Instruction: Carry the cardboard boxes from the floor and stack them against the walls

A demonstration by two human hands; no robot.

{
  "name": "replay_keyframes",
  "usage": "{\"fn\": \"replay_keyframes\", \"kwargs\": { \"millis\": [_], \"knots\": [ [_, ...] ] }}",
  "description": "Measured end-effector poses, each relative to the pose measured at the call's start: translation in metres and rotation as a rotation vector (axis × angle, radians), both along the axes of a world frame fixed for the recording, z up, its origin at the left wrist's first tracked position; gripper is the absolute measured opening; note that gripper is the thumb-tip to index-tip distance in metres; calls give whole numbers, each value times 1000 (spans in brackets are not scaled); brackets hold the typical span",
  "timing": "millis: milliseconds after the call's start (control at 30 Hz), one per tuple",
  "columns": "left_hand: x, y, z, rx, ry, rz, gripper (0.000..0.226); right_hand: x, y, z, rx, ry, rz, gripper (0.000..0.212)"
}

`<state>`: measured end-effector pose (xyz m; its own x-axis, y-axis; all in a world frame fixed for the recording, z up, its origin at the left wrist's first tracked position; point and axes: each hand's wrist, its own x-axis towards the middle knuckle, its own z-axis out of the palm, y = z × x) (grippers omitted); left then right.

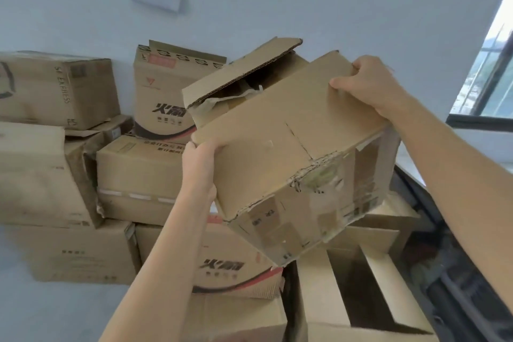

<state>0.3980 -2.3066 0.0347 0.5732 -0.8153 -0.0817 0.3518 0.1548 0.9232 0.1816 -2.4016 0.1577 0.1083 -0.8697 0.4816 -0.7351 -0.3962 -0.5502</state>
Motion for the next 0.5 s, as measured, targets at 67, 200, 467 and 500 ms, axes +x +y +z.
{"fn": "replay_keyframes", "kwargs": {
  "millis": [67,200,467,500],
  "knots": [
    [-3,-47,-7,3,1,31,33,-1,-53,-4,-15,32,19,24],
    [-13,-138,-17,17,9,99,21,-3,-164,-23,34,71,3,29],
    [-26,-266,-38,71,-32,189,33,8,-335,-39,59,251,49,29],
    [-29,-279,-38,87,-60,196,43,5,-352,-41,78,246,50,29]
  ]
}}
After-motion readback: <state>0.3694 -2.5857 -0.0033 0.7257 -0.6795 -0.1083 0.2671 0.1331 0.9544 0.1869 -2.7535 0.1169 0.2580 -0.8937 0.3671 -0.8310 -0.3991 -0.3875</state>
